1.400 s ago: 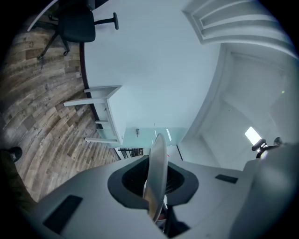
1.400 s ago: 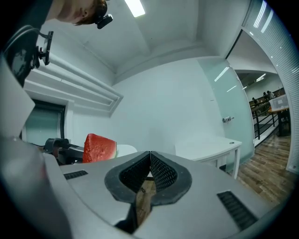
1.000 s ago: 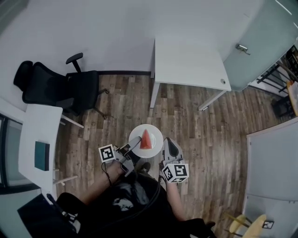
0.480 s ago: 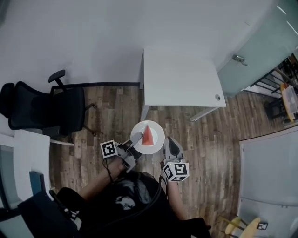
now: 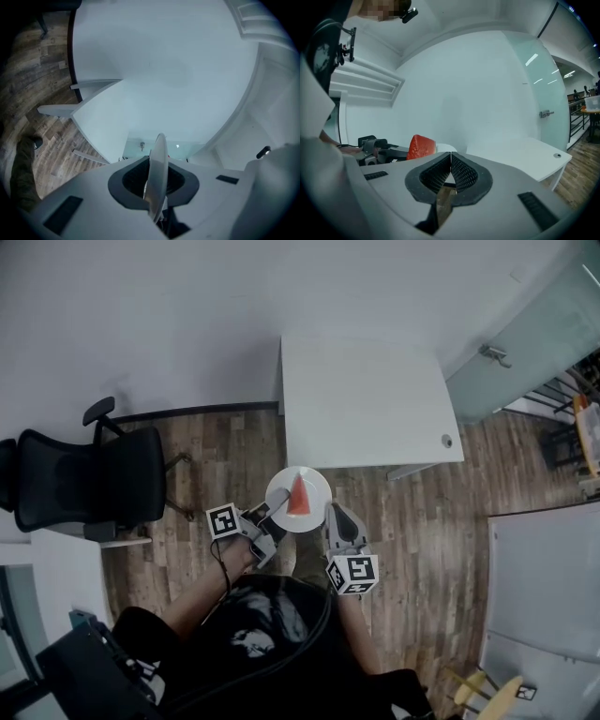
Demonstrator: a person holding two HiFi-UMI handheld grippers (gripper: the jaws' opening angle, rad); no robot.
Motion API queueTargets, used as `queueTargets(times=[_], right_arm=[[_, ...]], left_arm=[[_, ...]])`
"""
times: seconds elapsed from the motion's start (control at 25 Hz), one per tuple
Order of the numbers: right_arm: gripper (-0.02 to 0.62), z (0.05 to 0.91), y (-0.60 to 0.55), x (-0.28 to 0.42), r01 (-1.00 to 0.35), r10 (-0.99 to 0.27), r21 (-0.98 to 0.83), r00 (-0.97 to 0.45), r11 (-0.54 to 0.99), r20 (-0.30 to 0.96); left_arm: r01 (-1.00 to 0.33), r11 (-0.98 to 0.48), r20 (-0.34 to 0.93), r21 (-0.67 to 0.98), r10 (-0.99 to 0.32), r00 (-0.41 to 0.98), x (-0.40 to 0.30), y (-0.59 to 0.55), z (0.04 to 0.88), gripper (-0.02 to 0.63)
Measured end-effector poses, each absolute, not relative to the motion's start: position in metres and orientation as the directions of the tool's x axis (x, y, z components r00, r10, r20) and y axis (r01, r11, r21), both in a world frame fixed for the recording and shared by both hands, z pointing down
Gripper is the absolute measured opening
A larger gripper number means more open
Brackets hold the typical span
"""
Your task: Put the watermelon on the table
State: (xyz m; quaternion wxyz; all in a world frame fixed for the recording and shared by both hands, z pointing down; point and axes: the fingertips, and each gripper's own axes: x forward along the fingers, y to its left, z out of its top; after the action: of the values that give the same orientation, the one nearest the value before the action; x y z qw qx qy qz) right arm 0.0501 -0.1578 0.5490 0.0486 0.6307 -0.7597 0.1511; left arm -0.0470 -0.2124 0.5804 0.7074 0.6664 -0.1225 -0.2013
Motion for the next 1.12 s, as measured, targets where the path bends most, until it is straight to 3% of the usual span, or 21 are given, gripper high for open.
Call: queueTargets(times=[0.64, 0.84, 1.12], right_arm=[[0.012, 0.599, -0.345, 0.226, -0.945, -0.901, -0.211, -0.306, 0.249, 0.309], [0.012, 0.620, -0.387, 0.259, -0.954, -0.890, -0.176, -0.291, 0.242, 0.353], [0.012, 0.645, -0.407, 0.290, -0.968, -0.858, -0.146, -0.247, 0.202, 0.451]], left_arm=[[0.053, 0.032, -0.036, 0.998, -0.391, 0.920, 0.153, -0.413, 0.677, 0.034], [0.069, 0.105, -0.019, 0.992, -0.417, 0.909, 0.211, -0.467, 0.721, 0.033], [-0.075, 0.168, 0.138, 0.983, -0.399, 0.907, 0.255, -0.515, 0.815, 0.032]])
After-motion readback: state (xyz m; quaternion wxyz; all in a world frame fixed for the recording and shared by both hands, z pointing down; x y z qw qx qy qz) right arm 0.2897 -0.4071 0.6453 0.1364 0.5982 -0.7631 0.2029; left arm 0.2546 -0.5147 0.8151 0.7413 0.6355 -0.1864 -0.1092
